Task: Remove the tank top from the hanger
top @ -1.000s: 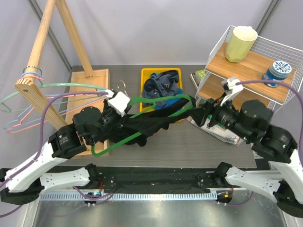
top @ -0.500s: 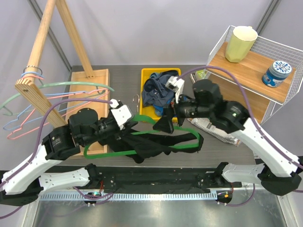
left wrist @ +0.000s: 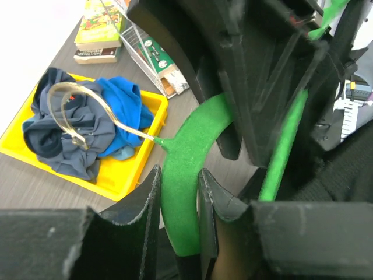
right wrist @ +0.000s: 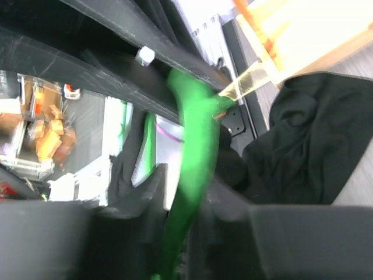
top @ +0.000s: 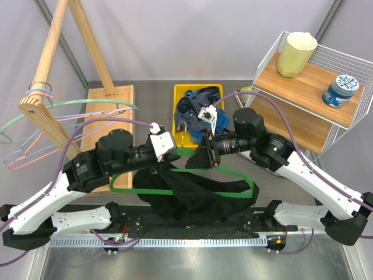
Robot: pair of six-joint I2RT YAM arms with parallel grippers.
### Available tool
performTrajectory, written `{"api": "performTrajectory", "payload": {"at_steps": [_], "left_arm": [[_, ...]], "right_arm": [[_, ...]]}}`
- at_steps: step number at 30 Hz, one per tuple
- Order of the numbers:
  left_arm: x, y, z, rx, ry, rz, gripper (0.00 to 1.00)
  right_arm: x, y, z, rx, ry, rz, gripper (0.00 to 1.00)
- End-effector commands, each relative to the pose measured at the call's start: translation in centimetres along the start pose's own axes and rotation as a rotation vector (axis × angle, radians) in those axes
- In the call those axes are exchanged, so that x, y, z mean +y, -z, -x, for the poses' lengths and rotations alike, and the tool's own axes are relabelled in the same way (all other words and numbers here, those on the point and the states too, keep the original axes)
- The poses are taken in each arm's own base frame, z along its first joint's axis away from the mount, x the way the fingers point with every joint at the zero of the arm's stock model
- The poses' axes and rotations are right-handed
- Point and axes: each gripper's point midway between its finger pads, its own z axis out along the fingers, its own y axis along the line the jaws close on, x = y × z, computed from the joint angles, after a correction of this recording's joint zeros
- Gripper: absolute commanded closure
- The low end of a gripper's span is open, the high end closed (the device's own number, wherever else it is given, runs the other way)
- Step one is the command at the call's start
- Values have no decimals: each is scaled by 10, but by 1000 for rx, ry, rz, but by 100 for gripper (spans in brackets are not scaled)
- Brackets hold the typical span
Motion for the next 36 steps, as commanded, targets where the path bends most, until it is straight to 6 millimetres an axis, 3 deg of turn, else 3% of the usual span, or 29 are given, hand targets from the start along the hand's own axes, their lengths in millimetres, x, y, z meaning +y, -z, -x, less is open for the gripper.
{"api": "performTrajectory", "payload": {"at_steps": [1,3,4,7,10,12,13,17,19,21,25,30,33,36], "left_arm": [[26,4,68,-254,60,125,100],[42,6,72,-271,101,217,95],[48,9,82,-310,122,246,82],[58,17,97,-377,164,300,59],[67,35,115,-446,225,346,39],[73,51,125,-499,276,376,33],[76,65,130,-536,299,399,26],[70,92,138,-623,340,367,20],[63,90,133,-621,381,330,23],[52,84,130,-610,410,266,26],[38,43,117,-531,542,186,32],[52,-9,92,-408,620,281,41],[56,-36,82,-353,608,305,41],[52,-50,84,-341,592,280,39]], "right_arm": [[20,6,15,-92,37,65,96],[15,12,19,-140,62,12,99],[14,15,21,-160,79,-8,99],[5,29,33,-254,145,-111,99],[-3,46,46,-347,195,-218,99],[-8,59,52,-387,220,-289,99],[-14,66,57,-418,221,-348,99],[-14,88,60,-474,254,-421,99],[-8,100,61,-512,281,-430,99],[-6,109,63,-555,299,-444,99],[11,125,66,-633,359,-414,99],[8,129,67,-634,363,-443,99],[4,132,63,-633,357,-458,99],[1,136,61,-644,351,-478,99]]}}
